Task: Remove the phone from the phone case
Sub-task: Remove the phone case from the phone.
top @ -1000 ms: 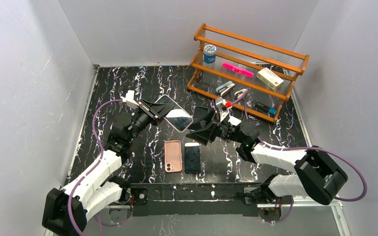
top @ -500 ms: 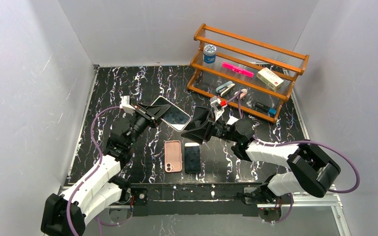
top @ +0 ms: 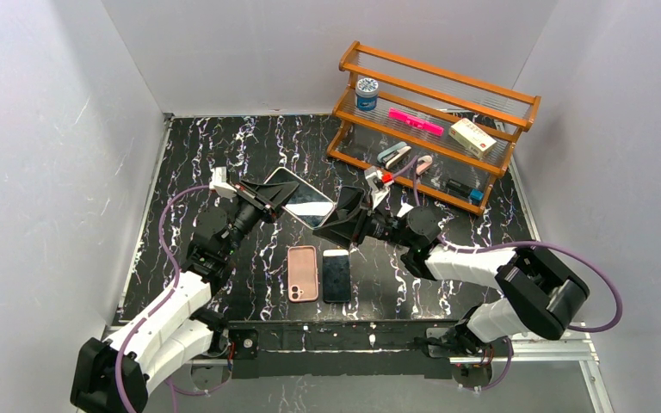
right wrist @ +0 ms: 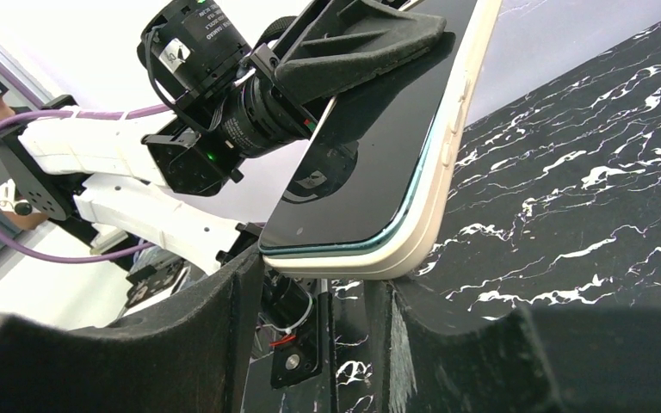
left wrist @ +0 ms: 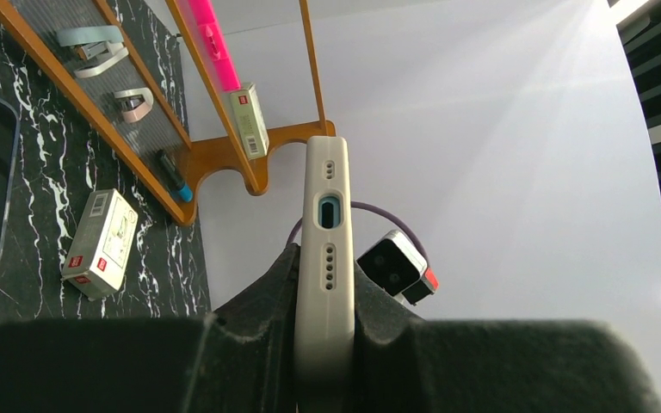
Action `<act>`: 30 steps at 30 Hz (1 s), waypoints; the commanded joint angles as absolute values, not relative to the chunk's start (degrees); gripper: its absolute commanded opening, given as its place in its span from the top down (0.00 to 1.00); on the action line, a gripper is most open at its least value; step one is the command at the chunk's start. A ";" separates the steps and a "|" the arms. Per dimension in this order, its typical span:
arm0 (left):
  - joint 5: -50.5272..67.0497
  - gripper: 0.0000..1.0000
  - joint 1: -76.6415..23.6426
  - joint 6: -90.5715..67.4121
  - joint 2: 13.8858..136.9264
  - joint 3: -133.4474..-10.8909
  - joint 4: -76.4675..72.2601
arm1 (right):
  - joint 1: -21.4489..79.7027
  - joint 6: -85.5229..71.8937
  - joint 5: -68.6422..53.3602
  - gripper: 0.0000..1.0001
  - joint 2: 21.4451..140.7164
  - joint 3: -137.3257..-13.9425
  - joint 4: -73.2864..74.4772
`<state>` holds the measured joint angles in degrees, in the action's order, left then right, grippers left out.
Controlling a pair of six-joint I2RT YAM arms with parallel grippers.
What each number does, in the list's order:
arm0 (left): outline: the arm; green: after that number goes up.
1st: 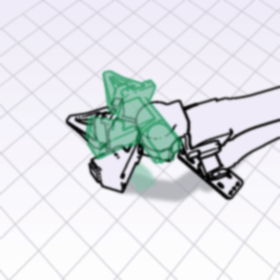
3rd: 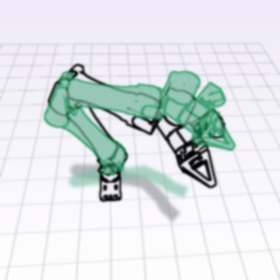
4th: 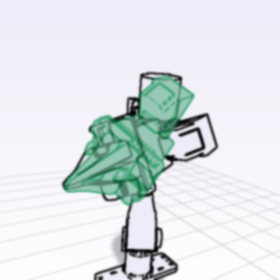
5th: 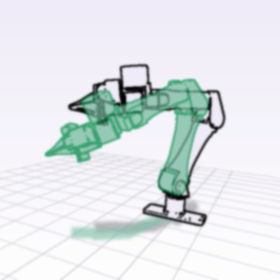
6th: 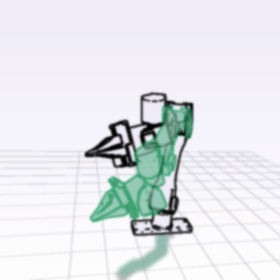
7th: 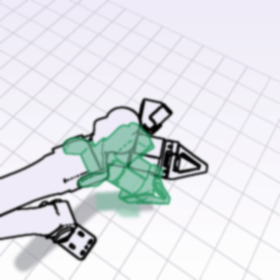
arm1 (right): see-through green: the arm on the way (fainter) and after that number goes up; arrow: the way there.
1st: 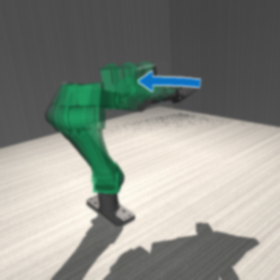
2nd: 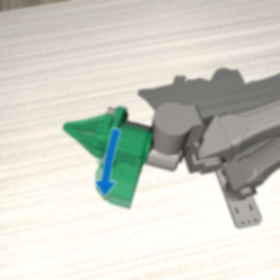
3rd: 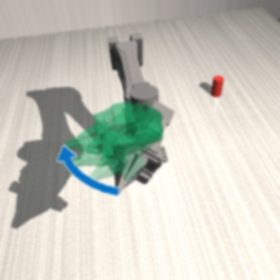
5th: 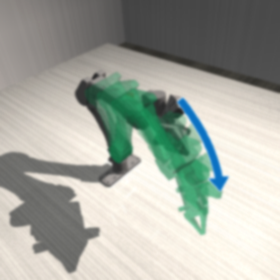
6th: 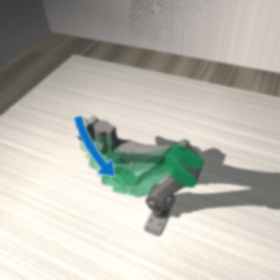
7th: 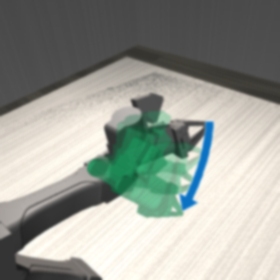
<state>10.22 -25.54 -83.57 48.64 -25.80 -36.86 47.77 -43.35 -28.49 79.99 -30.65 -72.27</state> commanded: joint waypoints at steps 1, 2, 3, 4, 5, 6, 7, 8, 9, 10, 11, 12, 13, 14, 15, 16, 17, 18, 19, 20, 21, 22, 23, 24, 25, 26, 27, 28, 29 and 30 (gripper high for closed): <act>9.83 1.00 -26.51 -83.49 47.45 -26.10 -41.07 | 48.16 -43.83 -26.81 0.47 80.74 -33.31 -76.94; 9.96 1.00 -26.67 -83.50 47.46 -26.25 -41.05 | 48.16 -43.90 -26.54 0.48 80.92 -33.23 -77.12; 10.09 1.00 -26.76 -83.42 47.42 -26.34 -41.05 | 48.16 -43.91 -26.28 0.49 80.99 -33.22 -77.16; 10.09 1.00 -26.87 -83.41 47.31 -26.32 -41.04 | 48.12 -43.94 -26.11 0.50 81.07 -33.22 -77.17; 10.00 1.00 -27.01 -83.41 47.18 -26.28 -41.04 | 48.16 -43.94 -25.75 0.50 81.16 -33.18 -77.17; 9.94 1.00 -27.18 -83.41 47.01 -26.21 -41.05 | 48.16 -43.99 -25.28 0.51 81.20 -33.14 -77.06; 9.93 1.00 -27.35 -83.34 46.94 -26.19 -41.09 | 48.16 -44.10 -24.66 0.53 81.33 -33.12 -76.89; 9.93 1.00 -27.48 -83.32 46.86 -26.13 -41.01 | 48.12 -44.12 -24.34 0.54 81.42 -33.14 -76.78; 10.06 1.00 -27.69 -83.51 46.91 -26.03 -41.03 | 48.16 -44.12 -24.15 0.54 81.57 -33.14 -76.67; 10.13 1.00 -27.95 -83.91 46.97 -25.83 -40.98 | 48.16 -44.12 -23.68 0.55 81.68 -33.20 -76.35; 10.24 1.00 -28.29 -84.69 47.02 -25.60 -41.01 | 48.16 -44.01 -23.01 0.57 81.72 -33.29 -75.62; 10.30 1.00 -28.68 -86.05 47.02 -25.25 -41.04 | 48.14 -43.79 -22.10 0.59 81.81 -33.44 -73.86; 10.35 1.00 -29.07 -87.19 46.98 -24.88 -41.07 | 48.15 -42.83 -21.53 0.62 81.82 -33.59 -72.30; 10.56 1.00 -29.35 -88.32 46.94 -24.49 -41.05 | 48.14 -40.94 -21.14 0.64 81.76 -33.83 -70.74; 10.67 1.00 -29.57 -89.28 46.75 -24.11 -41.07 | 48.04 -39.38 -20.92 0.67 81.74 -33.85 -69.08; 10.84 1.00 -29.76 -89.90 46.57 -23.81 -41.05 | 48.02 -37.78 -20.51 0.69 81.74 -33.86 -67.69; 10.96 1.00 -29.91 -90.53 46.24 -23.60 -41.05 | 47.99 -36.13 -20.10 0.72 81.66 -33.93 -66.20; 11.16 1.00 -30.01 -90.91 46.04 -23.44 -41.00 | 48.02 -34.76 -19.60 0.75 81.72 -33.98 -64.66; 11.38 1.00 -30.06 -91.33 45.90 -23.38 -41.01 | 47.92 -33.80 -19.25 0.77 81.74 -34.13 -63.33; 11.68 1.00 -30.06 -91.87 45.88 -23.30 -41.04 | 47.78 -32.81 -18.98 0.78 81.74 -34.27 -62.10; 11.95 1.00 -30.10 -92.31 45.88 -23.29 -41.07 | 47.60 -31.91 -18.46 0.79 81.74 -34.39 -61.00; 12.22 1.00 -30.14 -92.58 46.00 -23.41 -41.05 | 47.48 -31.20 -17.43 0.81 81.73 -34.48 -59.60; 12.47 1.00 -30.22 -92.63 46.11 -23.65 -41.05 | 47.17 -30.58 -16.80 0.82 81.74 -34.73 -58.31; 12.94 1.00 -30.28 -92.91 46.28 -23.94 -41.04 | 46.74 -30.35 -16.35 0.84 81.80 -34.85 -57.33; 13.37 1.00 -30.32 -93.05 46.52 -24.29 -41.17 | 46.05 -30.44 -16.05 0.85 82.01 -34.92 -56.32; 13.62 1.00 -30.32 -93.07 46.57 -24.65 -41.26 | 45.32 -30.84 -15.94 0.86 82.19 -35.04 -55.69; 13.78 1.00 -30.39 -93.12 46.52 -24.89 -41.23 | 44.47 -31.07 -16.03 0.87 82.40 -35.15 -55.34; 13.86 1.00 -30.41 -93.28 46.43 -25.10 -41.34 | 43.87 -31.03 -16.15 0.87 82.50 -35.24 -55.06; 14.06 1.00 -30.41 -93.33 46.37 -25.13 -41.39 | 43.39 -30.51 -16.02 0.88 82.57 -35.42 -54.53; 14.11 1.00 -30.41 -93.29 46.39 -25.21 -41.49 | 42.93 -29.91 -16.04 0.88 82.66 -35.90 -53.59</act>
<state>2.94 -27.09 -88.33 48.34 -22.76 -36.07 47.09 -37.06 -27.64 80.82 -32.67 -62.06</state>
